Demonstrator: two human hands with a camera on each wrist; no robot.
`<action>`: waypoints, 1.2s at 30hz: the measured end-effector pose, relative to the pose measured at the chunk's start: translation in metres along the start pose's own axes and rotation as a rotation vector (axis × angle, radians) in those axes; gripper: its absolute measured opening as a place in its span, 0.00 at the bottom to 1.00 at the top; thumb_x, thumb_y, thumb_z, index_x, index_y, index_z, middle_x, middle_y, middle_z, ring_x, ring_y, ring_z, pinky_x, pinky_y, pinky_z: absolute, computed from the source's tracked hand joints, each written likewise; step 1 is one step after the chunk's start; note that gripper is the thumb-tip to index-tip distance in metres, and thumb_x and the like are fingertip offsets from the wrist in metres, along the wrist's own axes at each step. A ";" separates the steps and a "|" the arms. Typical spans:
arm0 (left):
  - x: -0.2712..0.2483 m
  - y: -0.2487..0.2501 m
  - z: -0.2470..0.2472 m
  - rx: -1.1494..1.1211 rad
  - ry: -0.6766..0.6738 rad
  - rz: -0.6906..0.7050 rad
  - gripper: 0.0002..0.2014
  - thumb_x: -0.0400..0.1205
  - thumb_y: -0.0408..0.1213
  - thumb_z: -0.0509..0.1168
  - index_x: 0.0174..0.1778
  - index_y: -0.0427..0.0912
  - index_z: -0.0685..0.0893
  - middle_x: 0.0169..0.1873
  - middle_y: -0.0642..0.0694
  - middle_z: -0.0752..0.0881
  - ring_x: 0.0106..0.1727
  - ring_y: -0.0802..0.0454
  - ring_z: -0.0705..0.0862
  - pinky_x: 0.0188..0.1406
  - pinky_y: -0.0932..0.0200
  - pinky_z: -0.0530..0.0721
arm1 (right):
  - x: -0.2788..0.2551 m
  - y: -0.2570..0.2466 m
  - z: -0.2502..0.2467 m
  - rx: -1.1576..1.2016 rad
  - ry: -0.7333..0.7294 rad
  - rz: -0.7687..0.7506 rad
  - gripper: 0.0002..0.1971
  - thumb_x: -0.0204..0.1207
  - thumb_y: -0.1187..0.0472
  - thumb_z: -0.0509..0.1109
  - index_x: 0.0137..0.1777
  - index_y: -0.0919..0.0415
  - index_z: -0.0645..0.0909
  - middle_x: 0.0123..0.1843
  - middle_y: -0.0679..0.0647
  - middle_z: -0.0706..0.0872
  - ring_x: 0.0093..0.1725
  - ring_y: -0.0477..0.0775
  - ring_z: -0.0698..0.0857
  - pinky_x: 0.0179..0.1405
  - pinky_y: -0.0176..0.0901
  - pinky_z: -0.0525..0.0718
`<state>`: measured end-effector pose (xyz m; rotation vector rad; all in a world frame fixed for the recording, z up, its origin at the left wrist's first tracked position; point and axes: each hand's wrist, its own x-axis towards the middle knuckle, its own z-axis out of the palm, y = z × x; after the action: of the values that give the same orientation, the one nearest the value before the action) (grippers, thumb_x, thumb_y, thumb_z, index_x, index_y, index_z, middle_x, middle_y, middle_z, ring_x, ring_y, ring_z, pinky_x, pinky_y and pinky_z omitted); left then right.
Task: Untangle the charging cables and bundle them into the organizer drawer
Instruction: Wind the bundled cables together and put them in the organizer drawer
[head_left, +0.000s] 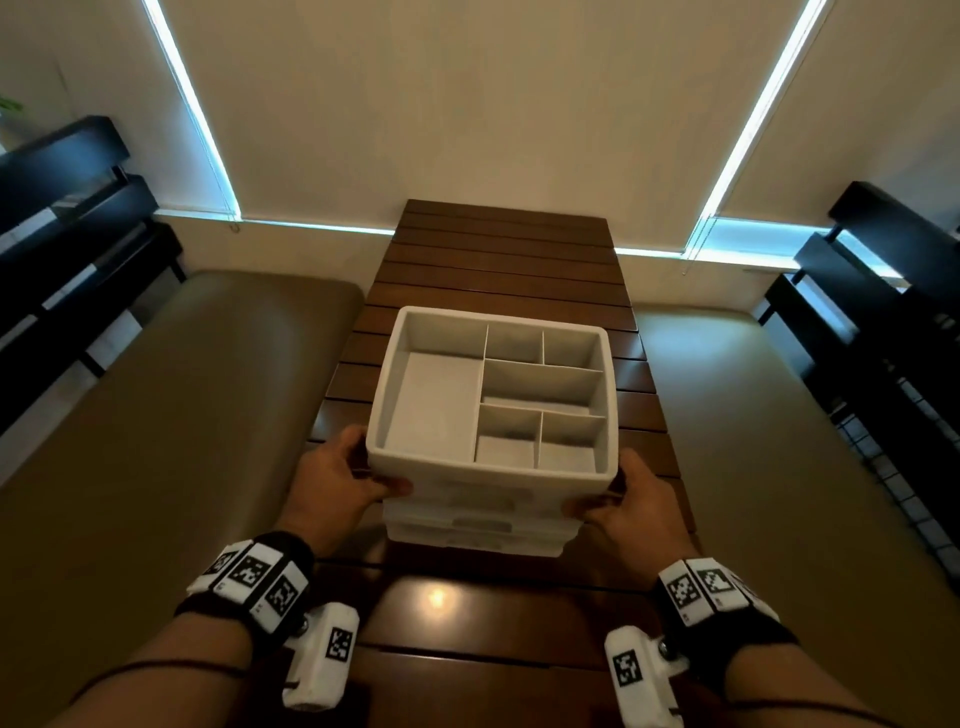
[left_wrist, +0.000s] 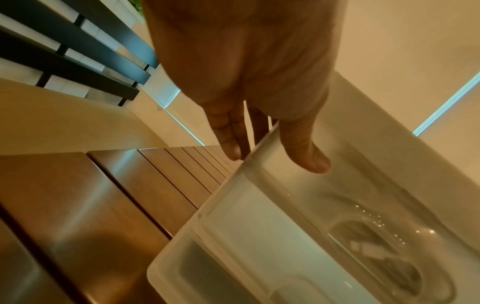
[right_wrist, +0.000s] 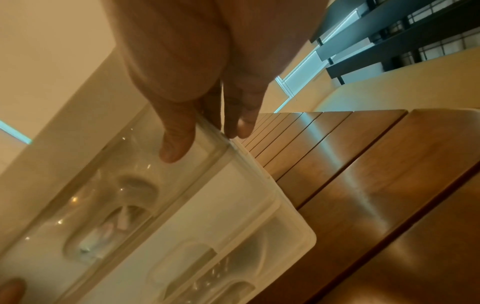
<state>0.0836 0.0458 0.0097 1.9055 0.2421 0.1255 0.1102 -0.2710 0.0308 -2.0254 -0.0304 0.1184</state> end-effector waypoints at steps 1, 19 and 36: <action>-0.001 0.001 -0.002 0.021 -0.016 0.005 0.32 0.63 0.24 0.83 0.52 0.60 0.79 0.45 0.58 0.89 0.48 0.64 0.86 0.43 0.73 0.85 | -0.001 0.000 0.000 0.038 -0.012 0.020 0.26 0.60 0.73 0.83 0.56 0.57 0.77 0.47 0.42 0.85 0.46 0.35 0.85 0.37 0.19 0.80; 0.008 0.032 0.020 -0.328 0.034 -0.123 0.21 0.86 0.45 0.61 0.74 0.69 0.71 0.61 0.54 0.84 0.63 0.48 0.84 0.63 0.37 0.84 | 0.006 -0.002 0.009 0.438 -0.013 0.070 0.26 0.76 0.40 0.58 0.77 0.31 0.66 0.72 0.45 0.80 0.69 0.49 0.80 0.69 0.58 0.80; 0.156 0.053 0.046 -0.333 0.033 -0.114 0.20 0.86 0.44 0.63 0.70 0.74 0.76 0.66 0.48 0.84 0.64 0.46 0.84 0.63 0.36 0.85 | 0.152 -0.019 0.004 0.289 0.096 0.092 0.22 0.86 0.44 0.52 0.80 0.38 0.64 0.73 0.51 0.78 0.69 0.54 0.79 0.70 0.64 0.78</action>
<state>0.2500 0.0219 0.0389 1.5567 0.3307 0.1129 0.2619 -0.2472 0.0353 -1.7413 0.1337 0.0791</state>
